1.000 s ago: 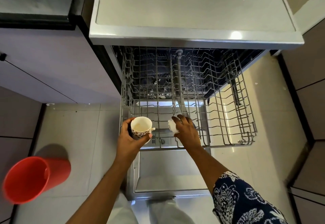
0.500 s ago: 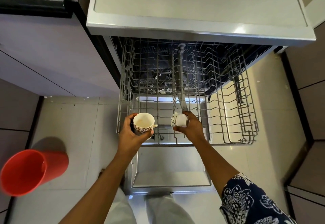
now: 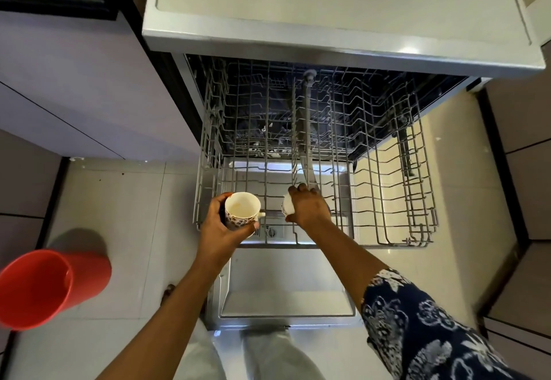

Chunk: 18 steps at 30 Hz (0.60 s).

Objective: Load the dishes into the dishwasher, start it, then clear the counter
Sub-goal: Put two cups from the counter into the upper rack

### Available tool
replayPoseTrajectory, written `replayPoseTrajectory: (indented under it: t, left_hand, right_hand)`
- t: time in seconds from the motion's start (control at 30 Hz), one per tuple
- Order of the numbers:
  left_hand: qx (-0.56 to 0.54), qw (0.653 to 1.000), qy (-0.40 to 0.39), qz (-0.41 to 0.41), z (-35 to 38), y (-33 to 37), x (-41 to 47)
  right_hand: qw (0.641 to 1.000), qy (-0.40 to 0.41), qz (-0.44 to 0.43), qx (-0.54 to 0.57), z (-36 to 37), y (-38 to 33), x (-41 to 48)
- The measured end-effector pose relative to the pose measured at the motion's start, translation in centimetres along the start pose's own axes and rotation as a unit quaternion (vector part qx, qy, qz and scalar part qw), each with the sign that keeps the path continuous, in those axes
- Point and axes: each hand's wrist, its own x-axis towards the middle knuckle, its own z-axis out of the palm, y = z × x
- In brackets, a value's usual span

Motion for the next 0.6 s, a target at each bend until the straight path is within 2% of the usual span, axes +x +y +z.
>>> replayPoseTrajectory:
  t: [0.17, 0.23, 0.33, 0.4, 0.5, 0.57, 0.6]
  left_hand:
    - [-0.017, 1.000, 0.015, -0.007, 0.0, -0.3, 0.2]
    - [-0.016, 1.000, 0.017, -0.005, 0.1, -0.2, 0.1]
    - [-0.018, 1.000, 0.008, 0.000, 0.2, 0.1, -0.2]
    - [-0.015, 1.000, -0.002, 0.010, 0.1, 0.6, -0.4]
    - [-0.003, 0.999, -0.017, 0.028, 0.1, 1.3, -0.6]
    - [0.025, 0.998, -0.033, 0.037, 0.2, 1.9, -0.8]
    - [0.046, 0.997, -0.041, 0.040, 0.3, 2.1, -0.9]
  right_hand:
    - [1.000, 0.028, 0.011, 0.008, 1.1, -0.7, -0.1]
    - [0.999, 0.011, 0.009, 0.029, 1.2, -0.6, 0.0]
    - [0.987, -0.004, 0.008, 0.159, 0.9, 0.4, -0.5]
    - [0.947, 0.067, 0.045, 0.310, 0.5, 1.1, -2.1]
    - [0.837, 0.209, 0.150, 0.483, 0.8, 1.7, -5.6]
    - [0.786, 0.203, 0.173, 0.558, 1.2, 1.8, -7.2]
    - [0.757, 0.163, 0.166, 0.611, 1.2, 1.4, -7.7]
